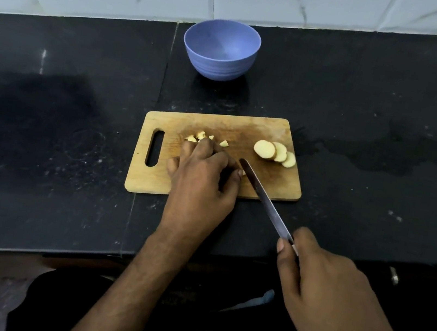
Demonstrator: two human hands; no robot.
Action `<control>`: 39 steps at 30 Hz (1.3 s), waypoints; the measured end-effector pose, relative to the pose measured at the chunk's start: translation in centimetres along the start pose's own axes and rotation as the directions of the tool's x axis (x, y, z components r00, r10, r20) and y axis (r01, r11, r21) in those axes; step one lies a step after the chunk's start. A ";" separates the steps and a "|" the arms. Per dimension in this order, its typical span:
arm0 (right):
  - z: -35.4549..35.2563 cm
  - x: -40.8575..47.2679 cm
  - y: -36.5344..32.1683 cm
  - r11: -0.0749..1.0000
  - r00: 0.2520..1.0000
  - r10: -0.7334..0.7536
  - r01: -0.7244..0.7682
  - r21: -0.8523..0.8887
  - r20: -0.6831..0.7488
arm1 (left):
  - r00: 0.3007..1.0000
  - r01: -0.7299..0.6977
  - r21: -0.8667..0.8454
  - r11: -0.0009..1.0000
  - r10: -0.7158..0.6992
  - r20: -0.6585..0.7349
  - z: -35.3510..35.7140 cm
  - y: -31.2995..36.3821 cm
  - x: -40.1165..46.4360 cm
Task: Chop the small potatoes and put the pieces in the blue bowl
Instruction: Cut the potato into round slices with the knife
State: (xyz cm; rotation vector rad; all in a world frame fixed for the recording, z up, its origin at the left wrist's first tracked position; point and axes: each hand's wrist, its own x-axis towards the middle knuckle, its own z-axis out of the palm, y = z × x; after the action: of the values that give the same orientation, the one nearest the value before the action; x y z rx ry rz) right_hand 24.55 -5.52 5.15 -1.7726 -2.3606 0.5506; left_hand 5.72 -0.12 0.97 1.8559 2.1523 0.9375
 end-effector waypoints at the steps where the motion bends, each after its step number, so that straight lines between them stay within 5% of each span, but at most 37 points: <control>1: -0.1 0.0 -0.1 1.000 1.000 0.003 -0.003 -0.016 0.003 | 1.000 0.003 -0.003 1.000 -0.003 -0.001 0.0 0.0 0.0; 8: 0.6 1.2 -0.9 0.999 0.999 0.035 -0.034 -0.023 0.030 | 1.000 -0.007 0.018 1.000 0.008 -0.023 0.3 0.0 -0.2; 19: 0.1 3.5 0.9 0.998 0.991 -0.051 0.055 0.030 -0.127 | 0.995 0.020 -0.051 0.999 -0.025 -0.094 -0.1 0.0 -0.5; 26: 0.9 4.7 2.4 0.999 0.982 -0.011 0.019 0.038 -0.190 | 0.998 -0.036 0.131 0.991 0.041 -0.038 0.9 0.9 0.4; 31: 1.0 4.9 2.4 0.999 0.976 0.005 0.007 0.054 -0.219 | 0.991 0.057 0.097 0.994 -0.044 -0.127 1.0 0.4 1.2; 39: 1.0 5.0 2.7 0.985 0.973 0.047 -0.007 0.175 -0.226 | 0.991 0.009 0.142 0.990 0.010 -0.132 1.1 1.1 1.9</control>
State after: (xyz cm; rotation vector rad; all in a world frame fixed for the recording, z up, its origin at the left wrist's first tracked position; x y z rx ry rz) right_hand 25.12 -0.31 2.69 -1.6936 -2.0708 0.5066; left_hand 6.77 2.09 1.26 1.9068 2.3539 0.9557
